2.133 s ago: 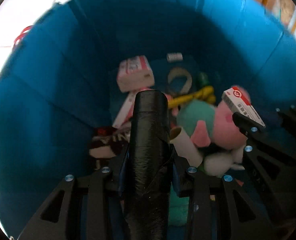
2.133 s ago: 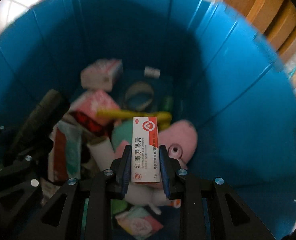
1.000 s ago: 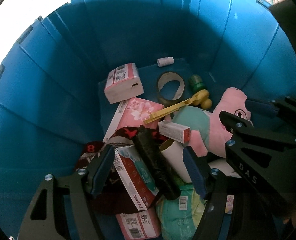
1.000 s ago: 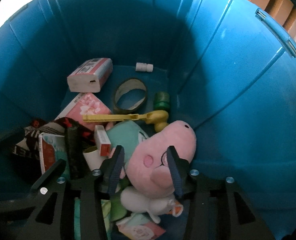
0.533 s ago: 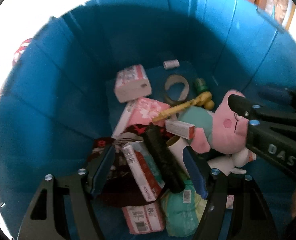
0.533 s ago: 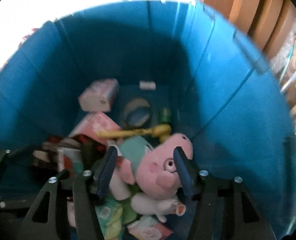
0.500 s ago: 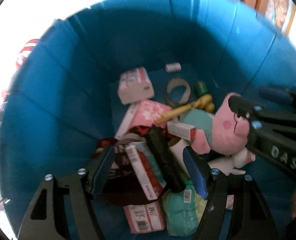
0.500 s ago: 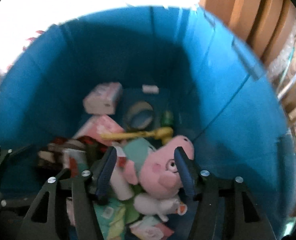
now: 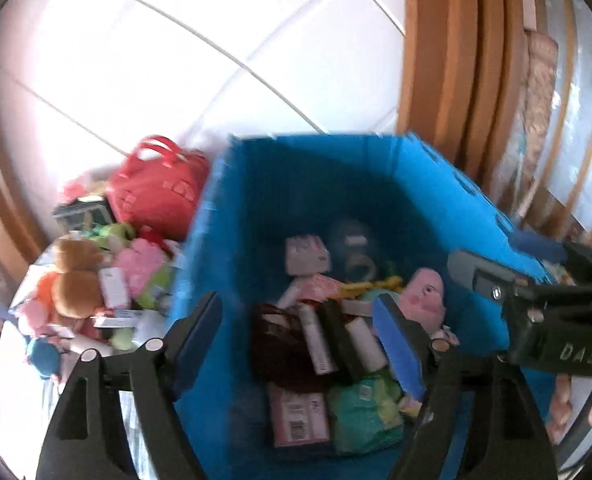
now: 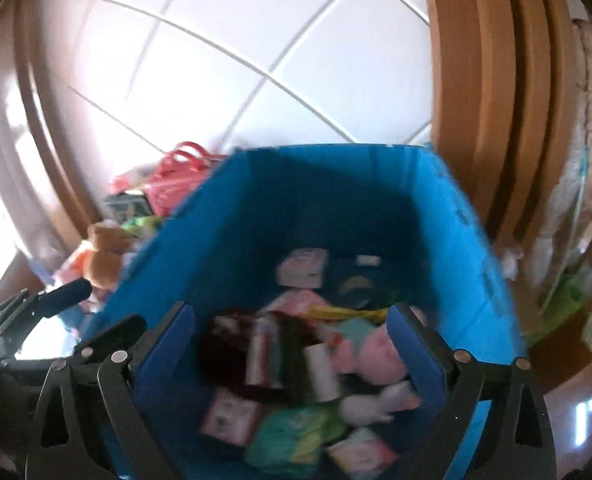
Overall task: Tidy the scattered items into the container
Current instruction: 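Withdraw both tools from the crate back toward the pile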
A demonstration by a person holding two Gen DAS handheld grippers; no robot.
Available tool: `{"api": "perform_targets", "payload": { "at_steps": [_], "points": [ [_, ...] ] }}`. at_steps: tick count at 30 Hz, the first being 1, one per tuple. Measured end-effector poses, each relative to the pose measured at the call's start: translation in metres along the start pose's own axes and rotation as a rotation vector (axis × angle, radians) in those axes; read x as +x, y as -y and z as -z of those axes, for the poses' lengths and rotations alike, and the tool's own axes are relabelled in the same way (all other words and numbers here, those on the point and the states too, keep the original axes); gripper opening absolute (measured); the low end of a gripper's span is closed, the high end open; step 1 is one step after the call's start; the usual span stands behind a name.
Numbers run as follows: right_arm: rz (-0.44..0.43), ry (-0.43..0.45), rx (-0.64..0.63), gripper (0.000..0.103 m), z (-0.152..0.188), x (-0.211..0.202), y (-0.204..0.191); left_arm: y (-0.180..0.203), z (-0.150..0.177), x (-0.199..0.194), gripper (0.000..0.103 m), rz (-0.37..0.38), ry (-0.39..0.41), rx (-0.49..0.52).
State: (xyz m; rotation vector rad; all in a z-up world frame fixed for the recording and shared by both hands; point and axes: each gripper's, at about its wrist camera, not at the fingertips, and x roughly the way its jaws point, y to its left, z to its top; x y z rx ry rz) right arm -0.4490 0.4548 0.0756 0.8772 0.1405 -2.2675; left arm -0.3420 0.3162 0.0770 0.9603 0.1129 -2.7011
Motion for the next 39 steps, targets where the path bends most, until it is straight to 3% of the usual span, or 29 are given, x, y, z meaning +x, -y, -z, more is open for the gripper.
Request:
{"api": "perform_targets", "payload": {
  "at_steps": [6, 12, 20, 24, 28, 33, 36, 39],
  "points": [
    [-0.07, 0.051, -0.033, 0.098, 0.009, -0.01, -0.058, -0.06, 0.021, -0.026, 0.079, -0.067, 0.037, -0.081],
    [-0.133, 0.105, -0.076, 0.099, 0.009, -0.009, -0.138, -0.157, 0.051, -0.036, 0.079, -0.161, 0.059, -0.146],
    [-0.228, 0.129, -0.087, 0.1, 0.026, 0.026, -0.282, -0.313, 0.106, -0.023, 0.079, -0.24, -0.003, -0.174],
    [-0.196, 0.102, -0.079, 0.1, 0.047, 0.061, -0.334, -0.371, 0.132, -0.002, 0.079, -0.233, -0.044, -0.14],
    [-0.108, 0.016, -0.057, 0.1, 0.084, 0.105, -0.359, -0.395, 0.154, 0.03, 0.079, -0.174, -0.115, -0.102],
    [0.0, -0.05, 0.054, 0.071, 0.146, 0.144, -0.355, -0.388, 0.18, 0.069, 0.079, -0.069, -0.152, -0.056],
    [0.087, -0.044, 0.098, 0.061, 0.187, 0.16, -0.344, -0.375, 0.196, 0.091, 0.079, -0.025, -0.172, -0.033],
    [0.165, -0.046, 0.149, 0.061, 0.225, 0.171, -0.327, -0.362, 0.21, 0.112, 0.079, 0.042, -0.182, 0.003]
  ]
}}
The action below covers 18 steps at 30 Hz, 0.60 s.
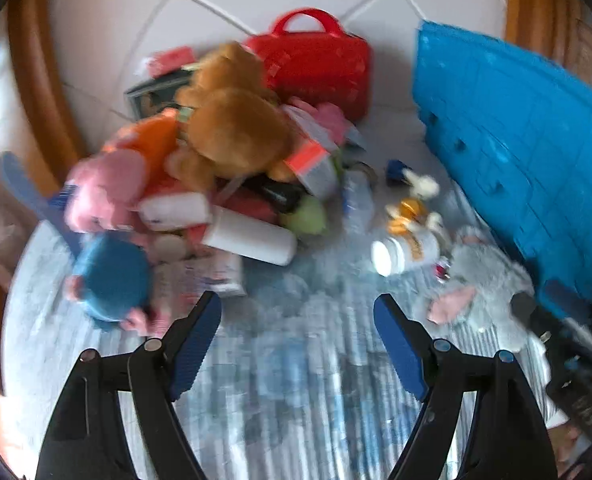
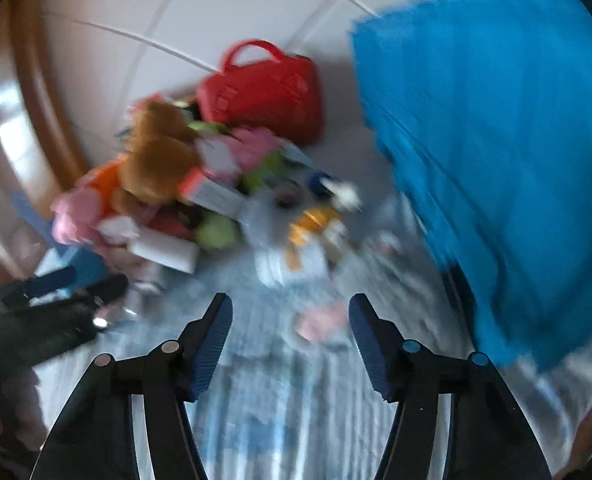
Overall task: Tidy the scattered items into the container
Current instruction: 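Withdraw both tools from the crate back toward the pile, then grasp the grey fluffy plush with the left tool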
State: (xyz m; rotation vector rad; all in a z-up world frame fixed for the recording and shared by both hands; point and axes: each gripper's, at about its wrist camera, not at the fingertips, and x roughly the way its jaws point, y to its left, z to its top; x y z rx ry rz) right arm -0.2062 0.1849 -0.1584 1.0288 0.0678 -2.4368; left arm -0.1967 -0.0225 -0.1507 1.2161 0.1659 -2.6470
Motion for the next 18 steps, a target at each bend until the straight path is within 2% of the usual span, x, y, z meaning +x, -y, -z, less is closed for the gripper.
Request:
{"api": "perform_targets", "payload": {
  "at_steps": [4, 7, 11, 15, 17, 18],
  "points": [
    [0.125, -0.022, 0.067, 0.061, 0.033, 0.019, 0.029, 0.023, 0.001, 0.039, 0.079, 0.077, -0.025, 0.076],
    [0.212, 0.004, 0.095, 0.063, 0.048, 0.025, 0.043, 0.047, -0.006, 0.073, 0.079, 0.13, -0.02, 0.169],
    [0.264, 0.041, 0.158, 0.077, 0.058, 0.033, 0.055, 0.079, -0.018, 0.114, 0.079, 0.186, -0.005, 0.286],
    [0.323, 0.076, 0.177, 0.089, 0.055, 0.042, 0.062, 0.104, -0.025, 0.158, 0.079, 0.229, -0.049, 0.377],
    [0.358, 0.056, 0.175, 0.09, 0.053, 0.056, 0.066, 0.111, -0.023, 0.174, 0.071, 0.222, -0.056, 0.404],
    [0.374, 0.048, 0.174, 0.09, 0.052, 0.064, 0.068, 0.111, -0.022, 0.179, 0.055, 0.214, -0.061, 0.404]
  ]
}}
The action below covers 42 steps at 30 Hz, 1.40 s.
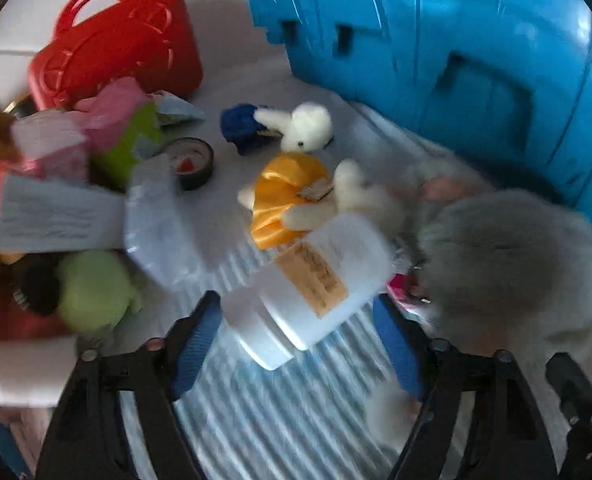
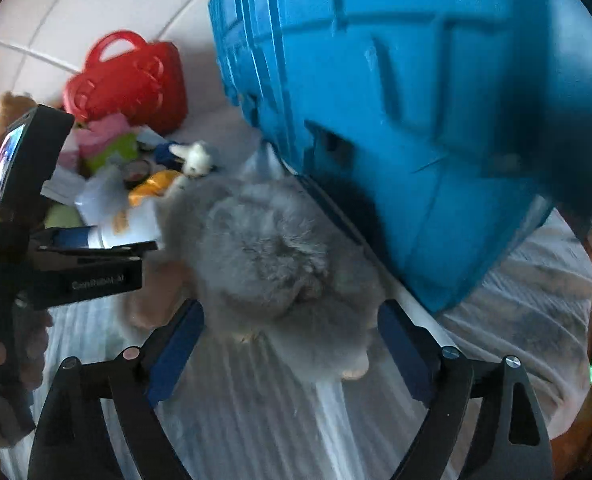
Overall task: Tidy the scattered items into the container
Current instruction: 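Grasp the grey fluffy plush with the left tool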
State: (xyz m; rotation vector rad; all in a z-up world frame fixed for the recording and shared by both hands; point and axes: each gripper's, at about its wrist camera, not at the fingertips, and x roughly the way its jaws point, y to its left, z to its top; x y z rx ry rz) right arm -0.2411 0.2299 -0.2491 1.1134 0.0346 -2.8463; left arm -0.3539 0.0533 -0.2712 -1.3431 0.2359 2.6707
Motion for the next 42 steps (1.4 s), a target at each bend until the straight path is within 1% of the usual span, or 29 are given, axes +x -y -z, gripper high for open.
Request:
{"api": "perform_targets", "payload": {
  "at_steps": [1, 2, 3, 4, 5, 6, 7, 11, 12, 13, 15, 17, 20, 21, 22, 23, 24, 25, 27, 28, 30, 31, 32, 33, 34, 35, 37, 39, 42],
  "points": [
    [0.0, -0.02, -0.001, 0.088, -0.001, 0.007, -0.001, -0.003, 0.002, 0.001, 0.042, 0.023, 0.003, -0.023],
    [-0.017, -0.043, 0.009, 0.067, -0.002, 0.013, -0.002, -0.008, 0.004, 0.0, 0.032, 0.059, 0.005, -0.057],
    [-0.056, -0.057, 0.022, 0.047, -0.003, 0.017, -0.004, -0.013, 0.007, -0.003, 0.016, 0.068, -0.001, -0.084],
    [-0.079, -0.079, 0.021, 0.043, -0.005, 0.02, -0.008, -0.017, 0.011, -0.006, 0.01, 0.051, -0.004, -0.097],
    [-0.103, -0.107, -0.002, 0.035, -0.005, 0.022, -0.017, -0.021, 0.015, -0.01, 0.009, 0.024, -0.004, -0.104],
    [-0.138, -0.127, -0.014, 0.024, -0.004, 0.023, -0.024, -0.027, 0.021, -0.015, 0.008, 0.005, -0.005, -0.115],
    [-0.202, -0.157, -0.023, 0.022, -0.003, 0.023, -0.034, -0.034, 0.027, -0.02, 0.008, -0.002, -0.011, -0.134],
    [-0.325, -0.23, -0.072, 0.022, 0.006, 0.019, -0.064, -0.06, 0.053, -0.037, 0.008, 0.014, -0.051, -0.207],
    [-0.337, -0.239, -0.078, 0.025, 0.008, 0.017, -0.067, -0.064, 0.057, -0.042, 0.008, 0.02, -0.059, -0.213],
    [-0.331, -0.24, -0.091, 0.027, 0.01, 0.013, -0.07, -0.066, 0.06, -0.046, 0.008, 0.022, -0.063, -0.218],
    [-0.317, -0.212, -0.11, 0.042, 0.012, -0.001, -0.074, -0.067, 0.06, -0.056, 0.008, 0.035, -0.074, -0.225],
    [-0.297, -0.159, -0.093, 0.049, 0.011, -0.021, -0.062, -0.064, 0.055, -0.064, 0.008, 0.062, -0.079, -0.231],
    [-0.225, -0.116, -0.086, 0.049, 0.01, -0.037, -0.044, -0.051, 0.044, -0.076, 0.011, 0.109, -0.063, -0.232],
    [-0.211, -0.115, -0.078, 0.049, 0.008, -0.037, -0.037, -0.043, 0.037, -0.08, 0.021, 0.12, -0.055, -0.224],
    [-0.194, -0.116, -0.065, 0.049, 0.007, -0.036, -0.032, -0.035, 0.028, -0.083, 0.04, 0.132, -0.043, -0.215],
    [-0.177, -0.124, -0.053, 0.049, 0.007, -0.036, -0.022, -0.027, 0.02, -0.086, 0.053, 0.14, -0.031, -0.206],
    [-0.167, -0.13, -0.046, 0.049, 0.007, -0.036, -0.015, -0.017, 0.014, -0.09, 0.072, 0.147, -0.012, -0.199],
    [-0.155, -0.131, -0.031, 0.049, 0.007, -0.037, -0.004, -0.007, 0.008, -0.094, 0.076, 0.153, 0.011, -0.194],
    [-0.147, -0.124, -0.014, 0.049, 0.007, -0.041, 0.012, 0.013, -0.003, -0.094, 0.077, 0.167, 0.033, -0.182],
    [-0.145, -0.121, -0.006, 0.05, 0.006, -0.04, 0.019, 0.022, -0.009, -0.086, 0.078, 0.177, 0.023, -0.18],
    [-0.142, -0.118, 0.0, 0.05, 0.006, -0.038, 0.031, 0.04, -0.012, -0.059, 0.078, 0.182, -0.033, -0.177],
    [-0.144, -0.12, 0.0, 0.05, 0.006, -0.035, 0.033, 0.046, -0.011, -0.046, 0.066, 0.176, -0.061, -0.173],
    [-0.15, -0.124, -0.002, 0.05, 0.006, -0.031, 0.036, 0.048, -0.007, -0.035, 0.044, 0.156, -0.082, -0.175],
    [-0.156, -0.129, -0.004, 0.051, 0.006, -0.029, 0.037, 0.047, 0.0, -0.028, 0.035, 0.134, -0.096, -0.184],
    [-0.169, -0.136, -0.01, 0.051, 0.006, -0.025, 0.036, 0.042, 0.009, -0.03, 0.034, 0.121, -0.088, -0.202],
    [-0.186, -0.14, -0.025, 0.051, 0.005, -0.022, 0.032, 0.033, 0.018, -0.039, 0.034, 0.087, -0.064, -0.22],
    [-0.221, -0.147, -0.061, 0.051, 0.004, -0.016, 0.022, 0.016, 0.032, -0.055, 0.034, -0.021, -0.031, -0.246],
    [-0.264, -0.149, -0.1, 0.051, 0.002, -0.011, 0.007, -0.016, 0.05, -0.075, 0.034, -0.141, -0.004, -0.317],
    [-0.329, -0.143, -0.144, 0.051, -0.007, -0.003, -0.017, -0.062, 0.073, -0.092, 0.034, -0.258, 0.008, -0.428]
  ]
}}
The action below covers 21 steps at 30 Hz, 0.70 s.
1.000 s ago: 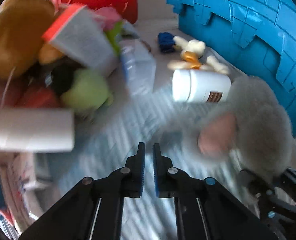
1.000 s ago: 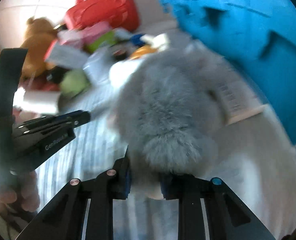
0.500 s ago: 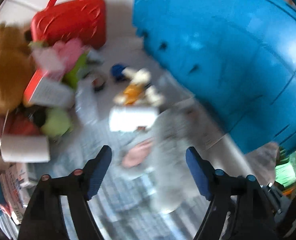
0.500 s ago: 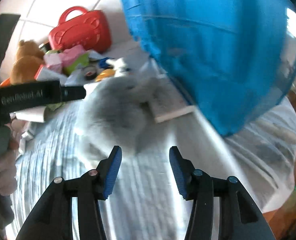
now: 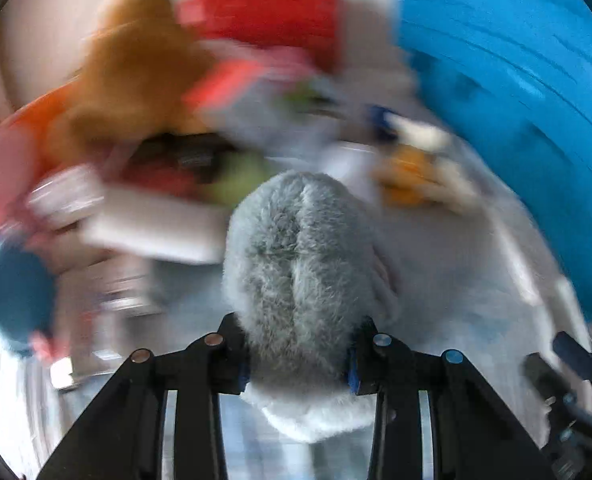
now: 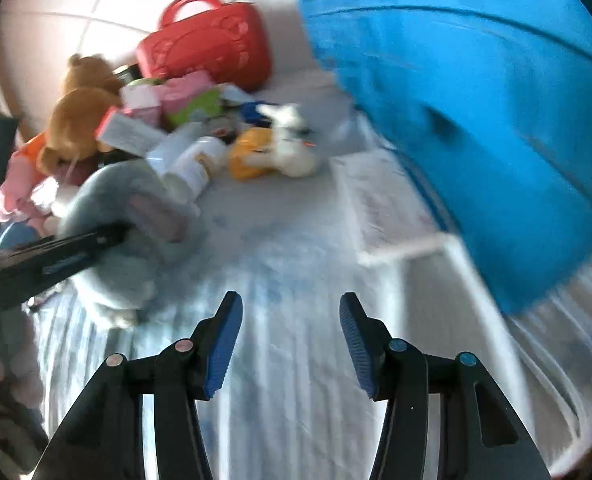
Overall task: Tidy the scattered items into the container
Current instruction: 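Grasp the grey fluffy plush with the left tool, then grasp the white pill bottle with the right tool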
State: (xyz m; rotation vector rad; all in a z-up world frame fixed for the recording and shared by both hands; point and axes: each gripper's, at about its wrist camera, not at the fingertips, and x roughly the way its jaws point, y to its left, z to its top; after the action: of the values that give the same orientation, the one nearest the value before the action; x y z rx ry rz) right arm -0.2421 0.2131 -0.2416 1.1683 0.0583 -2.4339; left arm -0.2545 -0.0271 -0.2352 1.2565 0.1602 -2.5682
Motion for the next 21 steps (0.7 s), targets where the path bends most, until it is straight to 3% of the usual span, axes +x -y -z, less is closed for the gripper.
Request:
{"api": "perform_targets", "payload": {
  "at_steps": [4, 9, 14, 21],
  "points": [
    [-0.082, -0.004, -0.055, 0.051, -0.028, 0.023, -0.025, -0.04, 0.001, -0.001, 0.034, -0.043, 0.027, -0.124],
    [-0.148, -0.038, -0.088, 0.051, -0.073, 0.069, -0.062, -0.031, -0.007, 0.007, 0.034, -0.031, 0.058, -0.114],
    [-0.202, -0.068, -0.046, 0.051, -0.103, 0.109, -0.081, -0.028, -0.028, 0.043, 0.034, 0.032, -0.005, -0.155],
    [-0.158, -0.101, -0.049, 0.053, -0.114, 0.149, -0.092, -0.017, -0.032, 0.052, 0.034, 0.033, 0.001, -0.108]
  ]
}}
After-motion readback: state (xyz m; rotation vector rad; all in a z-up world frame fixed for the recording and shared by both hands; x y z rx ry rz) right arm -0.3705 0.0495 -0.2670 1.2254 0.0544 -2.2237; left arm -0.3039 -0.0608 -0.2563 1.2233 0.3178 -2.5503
